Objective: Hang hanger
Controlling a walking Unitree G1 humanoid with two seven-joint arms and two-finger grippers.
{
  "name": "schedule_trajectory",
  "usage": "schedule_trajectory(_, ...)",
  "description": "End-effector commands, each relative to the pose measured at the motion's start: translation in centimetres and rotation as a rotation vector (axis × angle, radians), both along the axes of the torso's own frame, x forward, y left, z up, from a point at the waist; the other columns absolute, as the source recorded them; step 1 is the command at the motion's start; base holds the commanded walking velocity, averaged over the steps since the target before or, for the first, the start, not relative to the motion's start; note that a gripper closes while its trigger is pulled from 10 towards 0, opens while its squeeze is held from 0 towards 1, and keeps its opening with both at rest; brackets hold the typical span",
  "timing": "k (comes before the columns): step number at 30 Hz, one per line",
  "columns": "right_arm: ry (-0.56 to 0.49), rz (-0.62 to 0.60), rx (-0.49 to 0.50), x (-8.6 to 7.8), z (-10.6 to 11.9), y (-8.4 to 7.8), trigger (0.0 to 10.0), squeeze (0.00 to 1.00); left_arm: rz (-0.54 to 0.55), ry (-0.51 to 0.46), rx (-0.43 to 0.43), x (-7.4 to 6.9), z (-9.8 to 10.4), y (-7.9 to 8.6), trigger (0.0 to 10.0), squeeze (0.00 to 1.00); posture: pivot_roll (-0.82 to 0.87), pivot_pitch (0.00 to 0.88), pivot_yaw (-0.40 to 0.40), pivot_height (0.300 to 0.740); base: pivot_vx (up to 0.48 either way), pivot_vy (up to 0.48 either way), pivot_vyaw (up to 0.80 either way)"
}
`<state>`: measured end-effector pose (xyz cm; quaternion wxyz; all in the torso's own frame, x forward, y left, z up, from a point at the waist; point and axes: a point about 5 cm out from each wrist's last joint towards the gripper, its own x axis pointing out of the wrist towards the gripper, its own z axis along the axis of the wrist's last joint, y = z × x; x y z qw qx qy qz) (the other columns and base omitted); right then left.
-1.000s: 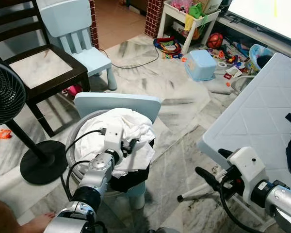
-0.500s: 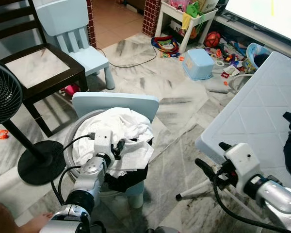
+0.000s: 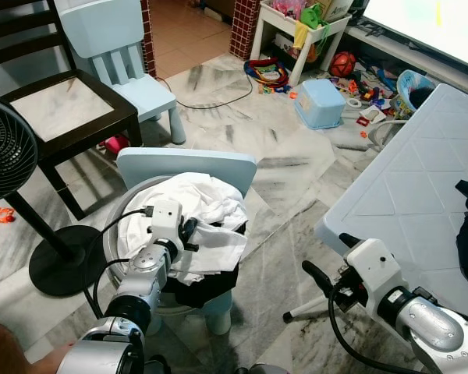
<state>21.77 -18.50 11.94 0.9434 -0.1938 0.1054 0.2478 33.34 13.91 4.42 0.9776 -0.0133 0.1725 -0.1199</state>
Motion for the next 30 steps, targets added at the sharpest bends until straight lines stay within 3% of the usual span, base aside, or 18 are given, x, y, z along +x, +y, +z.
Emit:
schedule_trajectory(1,0.005,-0.003,-0.012,-0.1,-0.2,-0.1,10.0,0.0,-0.019,0.004,0.005,0.0,-0.1,-0.2,0.0,0.0,-0.21,0.153,-0.141,0.74,0.0,0.0,0.0)
schedule_trajectory(6,0.003,-0.003,-0.013,-0.1,-0.2,-0.1,10.0,0.0,-0.019,0.006,0.005,0.0,-0.1,-0.2,0.0,0.0,-0.21,0.153,-0.141,0.74,0.0,0.0,0.0)
schedule_trajectory(11,-0.006,0.002,-0.003,0.3,-0.3,0.3,10.0,0.0,-0.002,-0.096,-0.003,0.6,1.3,0.1,0.0,0.0,-0.18,0.144,-0.136,0.74,0.0,0.0,0.0)
schedule_trajectory(17,-0.012,0.023,0.018,0.8,-0.6,1.2,10.0,0.0,0.02,-0.19,-0.038,0.2,2.1,0.5,0.0,0.0,-0.13,0.149,-0.135,0.74,0.0,0.0,0.0)
schedule_trajectory(18,-0.013,0.021,0.026,1.0,-0.8,1.4,10.0,0.0,0.015,-0.32,-0.053,0.4,4.4,0.6,0.0,0.0,-0.1,0.151,-0.133,0.74,0.0,0.0,0.0)
schedule_trajectory(23,-0.022,0.013,0.042,1.6,-1.1,1.8,10.0,0.0,0.015,-0.521,-0.067,0.9,8.8,1.2,0.0,0.0,-0.07,0.154,-0.126,0.74,0.0,0.0,0.0)
schedule_trajectory(24,-0.039,0.007,0.056,2.1,-1.2,2.4,10.0,0.0,-0.005,-0.632,-0.098,1.2,12.0,1.2,0.0,0.0,-0.03,0.153,-0.116,0.74,0.0,0.0,0.0)
schedule_trajectory(25,-0.039,0.007,0.056,2.1,-1.2,2.4,10.0,0.0,-0.005,-0.632,-0.098,1.2,12.0,1.2,0.0,0.0,-0.03,0.153,-0.116,0.74,0.0,0.0,0.0)
schedule_trajectory(26,-0.049,0.001,0.064,2.4,-1.3,2.8,10.0,0.0,-0.035,-0.704,-0.131,1.3,14.2,0.8,0.0,0.0,-0.02,0.153,-0.111,0.74,0.0,0.0,0.0)
schedule_trajectory(28,-0.051,-0.001,0.065,2.5,-1.4,2.9,10.0,0.0,-0.051,-0.732,-0.142,1.2,15.1,0.5,0.0,0.0,-0.01,0.153,-0.108,0.74,0.0,0.0,0.0)
schedule_trajectory(29,-0.056,-0.012,0.072,2.7,-1.6,3.2,10.0,0.0,-0.092,-0.83,-0.167,1.2,18.2,-0.4,0.0,0.0,0.0,0.152,-0.097,0.74,0.0,0.0,0.0)
schedule_trajectory(30,-0.057,-0.014,0.075,2.7,-1.7,3.3,10.0,0.0,-0.103,-0.856,-0.174,1.2,19.1,-0.6,0.0,0.0,0.0,0.153,-0.096,0.74,0.0,0.0,0.0)
